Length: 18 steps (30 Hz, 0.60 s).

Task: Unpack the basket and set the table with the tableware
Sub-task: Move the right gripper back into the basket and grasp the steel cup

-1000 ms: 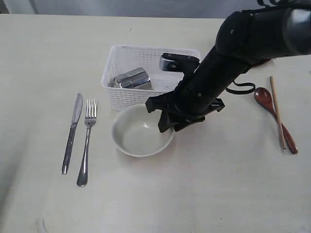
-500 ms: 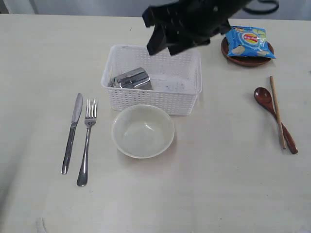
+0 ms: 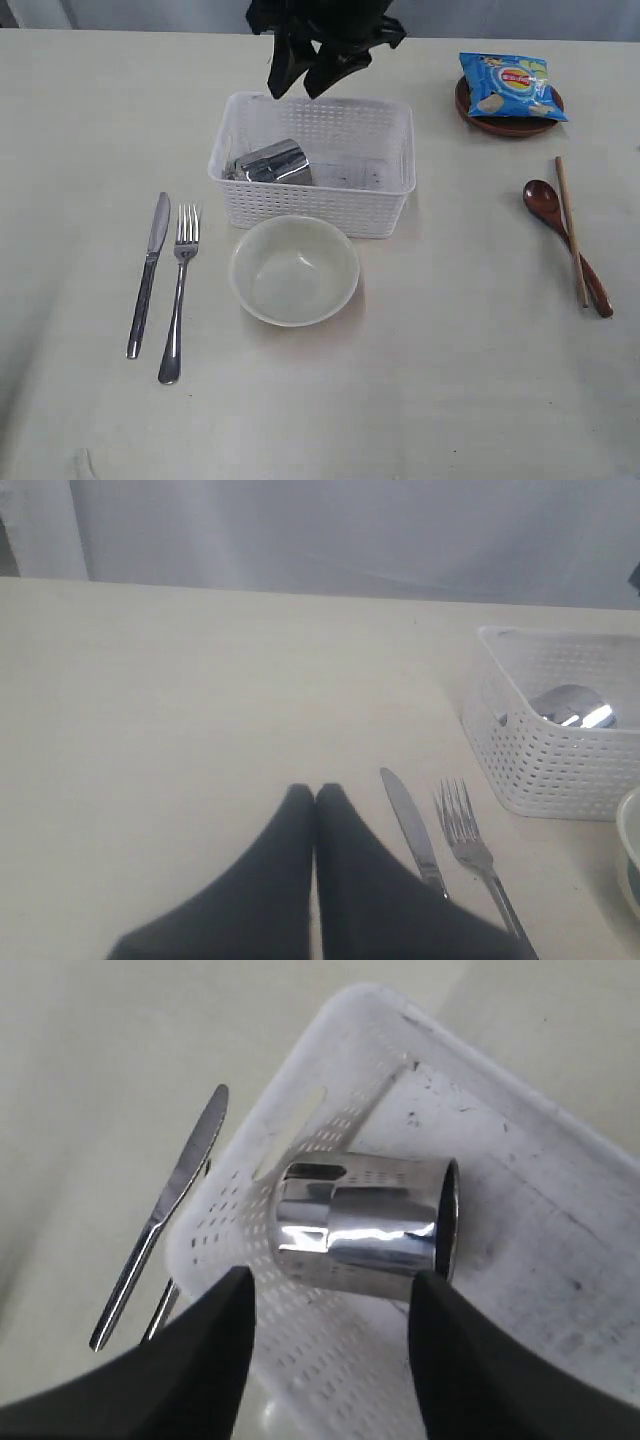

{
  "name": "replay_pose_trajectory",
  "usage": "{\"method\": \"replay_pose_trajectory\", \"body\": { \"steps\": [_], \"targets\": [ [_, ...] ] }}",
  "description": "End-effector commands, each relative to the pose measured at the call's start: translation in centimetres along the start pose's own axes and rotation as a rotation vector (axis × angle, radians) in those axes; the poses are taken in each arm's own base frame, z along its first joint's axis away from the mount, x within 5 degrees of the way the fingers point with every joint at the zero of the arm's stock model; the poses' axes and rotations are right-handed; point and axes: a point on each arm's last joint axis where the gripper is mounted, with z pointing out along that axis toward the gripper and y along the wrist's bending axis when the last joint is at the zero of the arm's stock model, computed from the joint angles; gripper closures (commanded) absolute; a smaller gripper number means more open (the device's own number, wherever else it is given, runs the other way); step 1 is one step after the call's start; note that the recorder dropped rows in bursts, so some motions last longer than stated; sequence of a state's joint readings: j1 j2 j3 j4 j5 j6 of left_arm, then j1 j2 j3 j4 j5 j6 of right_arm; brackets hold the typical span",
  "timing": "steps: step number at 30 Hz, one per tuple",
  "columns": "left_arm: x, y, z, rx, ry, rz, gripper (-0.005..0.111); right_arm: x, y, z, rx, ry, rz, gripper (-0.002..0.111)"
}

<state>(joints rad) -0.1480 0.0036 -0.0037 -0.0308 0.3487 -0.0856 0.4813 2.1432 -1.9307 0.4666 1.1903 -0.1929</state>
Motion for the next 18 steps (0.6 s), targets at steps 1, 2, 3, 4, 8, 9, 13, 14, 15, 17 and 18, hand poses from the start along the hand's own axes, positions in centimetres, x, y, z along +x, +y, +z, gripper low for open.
{"method": "replay_pose_trajectory", "body": {
  "steps": [1, 2, 3, 4, 8, 9, 13, 14, 15, 17, 18],
  "targets": [
    [0.1, 0.0, 0.0, 0.004, -0.002, 0.005, 0.107, -1.3, -3.0, 2.2, -0.037, 0.018, 0.082, 0.062],
    [0.1, 0.0, 0.0, 0.004, -0.002, 0.005, 0.107, -1.3, -3.6, 2.7, -0.053, 0.022, 0.104, 0.062],
    [0.1, 0.0, 0.0, 0.004, -0.002, 0.005, 0.107, -1.3, -4.3, 2.9, -0.078, 0.02, 0.135, 0.062],
    [0.1, 0.0, 0.0, 0.004, -0.002, 0.005, 0.107, -1.3, -4.9, 3.3, -0.09, 0.025, 0.148, 0.062],
    [0.1, 0.0, 0.0, 0.004, -0.002, 0.005, 0.107, -1.0, -6.7, 4.1, -0.108, 0.036, 0.19, 0.062],
    [0.1, 0.0, 0.0, 0.004, -0.002, 0.005, 0.107, -0.9, -6.8, 4.3, -0.111, 0.041, 0.194, 0.062],
    [0.1, 0.0, 0.0, 0.004, -0.002, 0.005, 0.107, -1.0, -6.3, 4.6, -0.14, 0.041, 0.191, 0.062],
    [0.1, 0.0, 0.0, 0.004, -0.002, 0.005, 0.107, -1.0, -5.9, 4.7, -0.142, 0.044, 0.185, 0.062],
    [0.1, 0.0, 0.0, 0.004, -0.002, 0.005, 0.107, -0.9, -5.7, 5.0, -0.144, 0.049, 0.18, 0.062],
    [0.1, 0.0, 0.0, 0.004, -0.002, 0.005, 0.107, -0.9, -5.3, 5.4, -0.142, 0.06, 0.17, 0.062],
    [0.1, 0.0, 0.0, 0.004, -0.002, 0.005, 0.107, -0.8, -5.2, 5.6, -0.139, 0.067, 0.167, 0.062]
  ]
}}
